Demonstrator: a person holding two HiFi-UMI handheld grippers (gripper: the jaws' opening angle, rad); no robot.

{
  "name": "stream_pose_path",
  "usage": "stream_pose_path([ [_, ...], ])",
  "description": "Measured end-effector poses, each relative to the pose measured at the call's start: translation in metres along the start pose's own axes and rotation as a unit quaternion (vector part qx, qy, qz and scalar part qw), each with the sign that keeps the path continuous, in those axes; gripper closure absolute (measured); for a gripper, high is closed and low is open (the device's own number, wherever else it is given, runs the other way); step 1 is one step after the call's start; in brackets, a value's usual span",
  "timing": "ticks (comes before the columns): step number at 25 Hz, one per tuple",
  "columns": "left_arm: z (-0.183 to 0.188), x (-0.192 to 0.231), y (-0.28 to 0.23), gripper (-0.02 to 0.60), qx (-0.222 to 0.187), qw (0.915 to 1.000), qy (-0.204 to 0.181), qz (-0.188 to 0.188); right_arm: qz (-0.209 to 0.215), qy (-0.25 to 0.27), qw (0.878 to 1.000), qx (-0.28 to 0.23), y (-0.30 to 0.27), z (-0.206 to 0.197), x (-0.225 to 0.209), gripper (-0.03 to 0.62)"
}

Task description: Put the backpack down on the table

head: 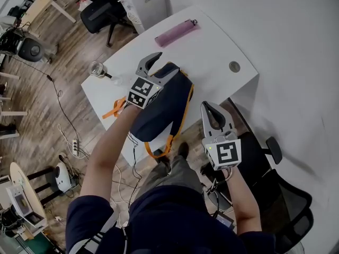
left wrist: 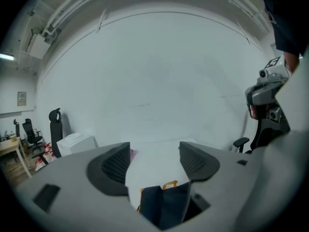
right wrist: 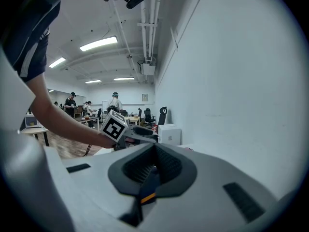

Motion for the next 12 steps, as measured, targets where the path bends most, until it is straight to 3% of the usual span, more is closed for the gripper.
stream_pose_path([
  [12,0.062,-0.038,0.074,0.456,-0.083,0.9962,-0.02,0.019,0.005,0.007,1.0,-0.028,0.011,0.021,0.013,0.594],
])
Point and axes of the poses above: the fingertips, and each gripper's own axes: y backward along the fingers, x to its left, z out of its top, the point moved 5 cm from there along y, backward along the fingers, and after that the axes turned 9 degrees about -z, right-handed, at the moved point
